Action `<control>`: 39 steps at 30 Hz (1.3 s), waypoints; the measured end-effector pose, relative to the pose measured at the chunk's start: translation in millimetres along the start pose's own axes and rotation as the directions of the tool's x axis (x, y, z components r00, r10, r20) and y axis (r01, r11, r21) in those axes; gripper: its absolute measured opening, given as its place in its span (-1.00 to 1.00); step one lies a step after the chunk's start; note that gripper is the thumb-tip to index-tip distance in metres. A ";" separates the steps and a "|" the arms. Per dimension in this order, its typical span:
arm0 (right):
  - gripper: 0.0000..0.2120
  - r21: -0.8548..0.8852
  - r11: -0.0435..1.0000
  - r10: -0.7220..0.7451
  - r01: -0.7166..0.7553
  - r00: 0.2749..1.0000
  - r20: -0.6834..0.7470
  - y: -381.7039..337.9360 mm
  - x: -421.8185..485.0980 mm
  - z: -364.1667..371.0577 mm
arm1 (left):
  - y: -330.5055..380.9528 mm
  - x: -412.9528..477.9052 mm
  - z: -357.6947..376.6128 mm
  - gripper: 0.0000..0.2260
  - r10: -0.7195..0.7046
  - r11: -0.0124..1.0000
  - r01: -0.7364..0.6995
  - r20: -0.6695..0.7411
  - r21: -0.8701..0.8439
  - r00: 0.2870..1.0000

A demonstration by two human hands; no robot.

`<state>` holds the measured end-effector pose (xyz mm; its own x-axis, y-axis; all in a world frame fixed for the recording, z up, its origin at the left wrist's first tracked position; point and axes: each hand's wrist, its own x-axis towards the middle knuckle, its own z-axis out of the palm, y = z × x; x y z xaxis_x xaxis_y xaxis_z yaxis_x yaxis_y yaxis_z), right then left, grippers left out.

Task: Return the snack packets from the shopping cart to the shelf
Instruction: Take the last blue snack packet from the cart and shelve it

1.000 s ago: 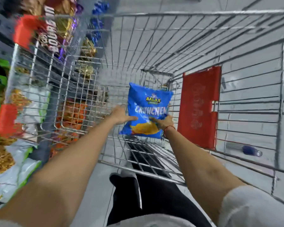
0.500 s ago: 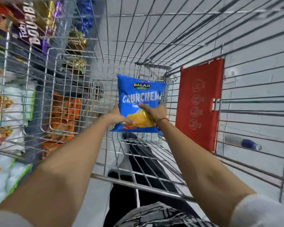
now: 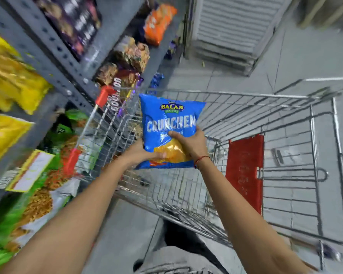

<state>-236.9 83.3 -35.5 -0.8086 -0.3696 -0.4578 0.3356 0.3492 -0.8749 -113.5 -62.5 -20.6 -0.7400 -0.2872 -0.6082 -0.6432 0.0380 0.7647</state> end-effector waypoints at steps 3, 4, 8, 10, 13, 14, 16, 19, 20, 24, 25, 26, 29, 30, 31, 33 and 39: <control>-0.20 -0.001 0.991 -0.134 0.134 0.991 0.026 -48.9 -14.8 13.1 | 37.6 -41.0 -31.4 -0.35 0.119 0.991 -0.115 -0.064 0.063 0.991; -0.19 0.009 0.984 -0.181 0.180 0.983 0.036 -66.5 -20.2 17.9 | 51.0 -56.5 -40.2 -0.33 0.162 0.983 -0.152 -0.095 0.104 0.982; -0.39 0.046 0.919 -0.394 0.392 0.918 0.054 -148.2 -62.5 33.6 | 98.9 -122.9 -75.1 -0.34 0.322 0.929 -0.245 -0.280 0.279 0.904; -0.42 0.074 0.863 -0.504 0.500 0.863 0.046 -188.7 -88.6 42.1 | 119.1 -158.2 -93.2 -0.24 0.391 0.894 -0.264 -0.342 0.363 0.854; -0.39 0.114 0.776 -0.626 0.621 0.779 0.022 -244.4 -136.4 52.8 | 150.6 -217.6 -119.9 -0.19 0.517 0.814 -0.286 -0.404 0.506 0.755; -0.34 0.146 0.740 -0.666 0.657 0.746 0.020 -261.9 -152.4 57.4 | 160.8 -238.9 -127.7 -0.19 0.554 0.783 -0.278 -0.423 0.556 0.717; -0.30 0.201 0.663 -0.740 0.721 0.672 0.033 -294.0 -183.2 66.5 | 179.7 -284.6 -141.0 -0.24 0.607 0.741 -0.244 -0.469 0.626 0.641; -0.28 0.283 0.568 -0.812 0.773 0.583 0.036 -338.4 -232.7 82.2 | 197.7 -352.1 -157.8 -0.37 0.655 0.718 -0.194 -0.555 0.668 0.513; -0.28 0.306 0.535 -0.833 0.787 0.551 0.040 -351.0 -248.2 88.2 | 201.1 -374.3 -162.3 -0.37 0.671 0.710 -0.182 -0.575 0.680 0.469; -0.36 0.414 0.418 -0.902 0.808 0.423 0.086 -392.9 -315.1 114.8 | 204.5 -455.5 -177.5 -0.35 0.729 0.676 -0.157 -0.622 0.720 0.288; -0.37 0.435 0.398 -0.912 0.808 0.399 0.093 -398.9 -325.9 118.2 | 205.4 -467.1 -179.3 -0.36 0.735 0.671 -0.156 -0.623 0.724 0.269; -0.38 0.469 0.370 -0.925 0.802 0.367 0.101 -406.7 -343.0 127.0 | 203.1 -486.0 -183.6 -0.37 0.732 0.676 -0.136 -0.637 0.724 0.242; -0.44 0.536 0.312 -0.950 0.785 0.275 0.150 -423.1 -392.8 160.8 | 186.9 -543.3 -199.6 -0.35 0.706 0.707 -0.089 -0.691 0.702 0.156; -0.45 0.559 0.299 -0.954 0.773 0.247 0.168 -426.4 -407.2 172.5 | 181.0 -560.4 -202.8 -0.38 0.695 0.718 -0.080 -0.706 0.691 0.137; -0.45 0.579 0.292 -0.956 0.761 0.224 0.188 -428.4 -420.2 184.7 | 174.1 -575.8 -206.9 -0.43 0.683 0.730 -0.071 -0.722 0.680 0.112; -0.40 0.605 0.284 -0.957 0.744 0.183 0.224 -430.7 -444.0 211.3 | 157.9 -603.7 -213.5 -0.50 0.655 0.755 -0.050 -0.753 0.653 0.066; -0.18 0.603 0.308 -0.934 0.736 0.112 0.340 -420.3 -501.4 295.2 | 98.5 -660.0 -238.2 -0.51 0.526 0.850 -0.023 -0.850 0.526 -0.023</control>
<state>170.1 -132.4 515.0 -0.2393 -0.6604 0.7118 -0.2001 -0.6838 -0.7017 358.4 -97.2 506.8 -0.1538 -0.7871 0.5973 -0.6335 0.5425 0.5517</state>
